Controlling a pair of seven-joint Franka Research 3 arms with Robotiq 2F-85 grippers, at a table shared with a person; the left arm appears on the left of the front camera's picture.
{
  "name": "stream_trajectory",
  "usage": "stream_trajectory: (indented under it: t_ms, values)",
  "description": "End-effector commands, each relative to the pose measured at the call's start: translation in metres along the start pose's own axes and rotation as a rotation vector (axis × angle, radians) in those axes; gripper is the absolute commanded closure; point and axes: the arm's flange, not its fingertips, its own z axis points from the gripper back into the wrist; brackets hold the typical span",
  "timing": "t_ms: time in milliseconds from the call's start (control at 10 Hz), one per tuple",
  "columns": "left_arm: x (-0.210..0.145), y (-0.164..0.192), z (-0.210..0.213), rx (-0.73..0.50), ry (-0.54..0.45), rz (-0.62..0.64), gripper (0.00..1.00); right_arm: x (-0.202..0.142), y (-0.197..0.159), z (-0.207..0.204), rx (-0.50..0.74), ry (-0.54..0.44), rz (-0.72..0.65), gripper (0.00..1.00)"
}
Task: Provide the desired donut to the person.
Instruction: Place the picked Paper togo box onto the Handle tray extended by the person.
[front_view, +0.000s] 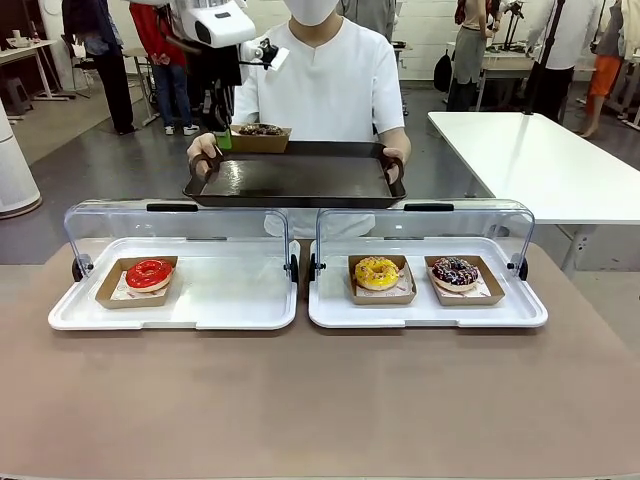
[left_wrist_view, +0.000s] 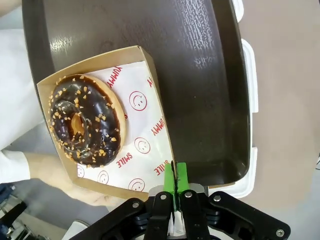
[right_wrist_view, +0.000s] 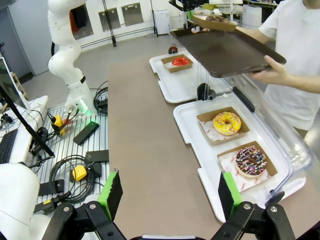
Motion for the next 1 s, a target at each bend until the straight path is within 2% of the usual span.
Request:
stream_trajectory:
  t_ms: [0,900]
  values:
    - [-0.003,0.003,-0.004,-0.003,-0.040,0.014,0.99,0.000,0.000,0.000,0.006,-0.015,0.007,0.00]
    - [-0.007,0.007,-0.033,-0.080,-0.039,0.027,0.99,0.000,0.000,0.000,0.006,-0.015,0.007,0.00]
